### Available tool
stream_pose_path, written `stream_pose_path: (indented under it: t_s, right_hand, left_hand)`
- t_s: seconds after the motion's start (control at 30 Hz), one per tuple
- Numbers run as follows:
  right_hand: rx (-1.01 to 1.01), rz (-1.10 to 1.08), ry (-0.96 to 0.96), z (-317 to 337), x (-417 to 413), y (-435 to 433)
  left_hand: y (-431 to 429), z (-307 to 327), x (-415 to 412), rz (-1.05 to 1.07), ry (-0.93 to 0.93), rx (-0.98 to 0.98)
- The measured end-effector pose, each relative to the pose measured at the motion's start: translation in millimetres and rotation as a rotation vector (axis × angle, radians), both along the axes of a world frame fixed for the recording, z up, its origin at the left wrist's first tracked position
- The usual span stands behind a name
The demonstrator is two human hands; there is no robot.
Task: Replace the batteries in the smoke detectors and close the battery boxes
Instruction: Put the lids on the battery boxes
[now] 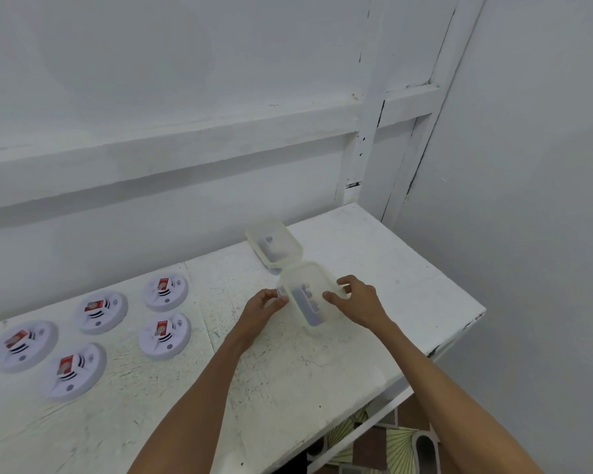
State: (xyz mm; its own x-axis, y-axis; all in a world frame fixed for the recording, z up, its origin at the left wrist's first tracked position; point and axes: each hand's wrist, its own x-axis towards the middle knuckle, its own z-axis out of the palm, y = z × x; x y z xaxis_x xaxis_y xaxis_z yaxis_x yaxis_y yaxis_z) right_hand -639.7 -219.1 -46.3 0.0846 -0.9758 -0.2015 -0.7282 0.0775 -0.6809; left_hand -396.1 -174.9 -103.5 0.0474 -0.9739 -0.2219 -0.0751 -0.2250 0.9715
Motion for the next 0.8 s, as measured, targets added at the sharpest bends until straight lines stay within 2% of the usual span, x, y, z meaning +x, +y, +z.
stream_pose_path:
  t_s: [0.13,0.43,0.63,0.8]
  right_hand:
    - [0.044,-0.024,-0.069,0.5,-1.6,-0.4]
    - [0.065,-0.039,-0.093,2.0,2.2,0.4]
    - [0.147,-0.105,-0.228,6.4,-4.9,2.7]
    - [0.086,-0.079,-0.064,5.9,-0.5,-5.1]
  left_hand:
    - [1.1,1.0,-0.7,-0.001,-0.007,-0.003]
    - [-0.1,4.6,-7.4,0.055,-0.006,0.029]
    - [-2.7,3.1,-12.5,0.046,-0.037,0.029]
    - [-6.3,10.7,-10.7,0.132,-0.060,0.090]
